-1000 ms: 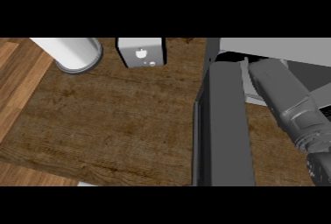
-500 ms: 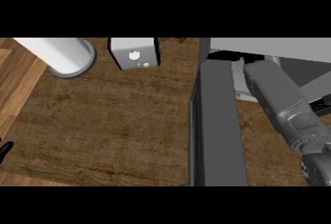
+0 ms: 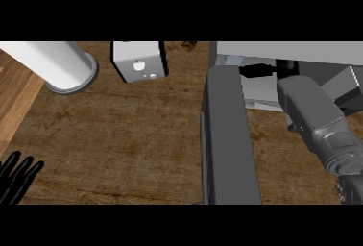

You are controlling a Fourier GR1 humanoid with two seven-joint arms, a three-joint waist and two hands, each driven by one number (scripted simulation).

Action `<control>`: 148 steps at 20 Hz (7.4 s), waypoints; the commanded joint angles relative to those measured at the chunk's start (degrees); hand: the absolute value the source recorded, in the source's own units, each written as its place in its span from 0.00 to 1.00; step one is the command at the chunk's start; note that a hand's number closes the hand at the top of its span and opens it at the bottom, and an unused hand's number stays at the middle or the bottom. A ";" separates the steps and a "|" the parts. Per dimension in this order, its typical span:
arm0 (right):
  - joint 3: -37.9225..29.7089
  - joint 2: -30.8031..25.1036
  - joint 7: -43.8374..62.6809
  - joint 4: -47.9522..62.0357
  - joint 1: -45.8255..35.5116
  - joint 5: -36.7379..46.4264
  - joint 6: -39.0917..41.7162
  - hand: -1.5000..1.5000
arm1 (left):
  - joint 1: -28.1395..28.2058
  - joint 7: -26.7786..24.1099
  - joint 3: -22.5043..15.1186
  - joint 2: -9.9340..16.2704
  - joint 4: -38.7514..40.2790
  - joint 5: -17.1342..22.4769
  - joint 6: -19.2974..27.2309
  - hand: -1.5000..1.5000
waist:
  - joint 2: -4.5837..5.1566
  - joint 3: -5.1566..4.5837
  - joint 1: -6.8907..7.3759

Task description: Pick up the milk, place it into the microwave and close the microwave

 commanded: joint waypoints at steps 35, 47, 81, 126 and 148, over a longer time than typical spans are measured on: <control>1.37 4.43 -14.01 -24.88 47.55 -8.90 35.35 0.00 | -18.42 -12.60 -22.51 -6.89 28.78 -39.11 1.93 1.00 | -3.74 -0.52 -9.45; 2.65 -0.86 -12.74 -53.12 74.99 -18.73 48.53 0.00 | -28.51 -23.00 -34.77 -7.37 44.53 -44.80 16.44 1.00 | -3.07 -0.44 -8.59; 13.54 -8.43 15.79 -100.17 83.50 -43.59 54.04 0.00 | -62.20 -14.13 -70.01 -7.33 60.71 -7.66 69.14 1.00 | -1.13 -0.60 -17.40; 11.37 -15.14 26.95 -109.90 79.04 -57.29 51.76 0.00 | -80.31 -29.51 -58.04 -7.37 81.45 21.38 72.76 1.00 | 2.13 -0.32 -21.96; 11.79 -17.98 29.48 -112.93 78.90 -61.66 52.78 0.00 | -80.23 -36.14 -59.81 -7.37 82.70 26.49 73.71 1.00 | 2.77 -0.34 -23.49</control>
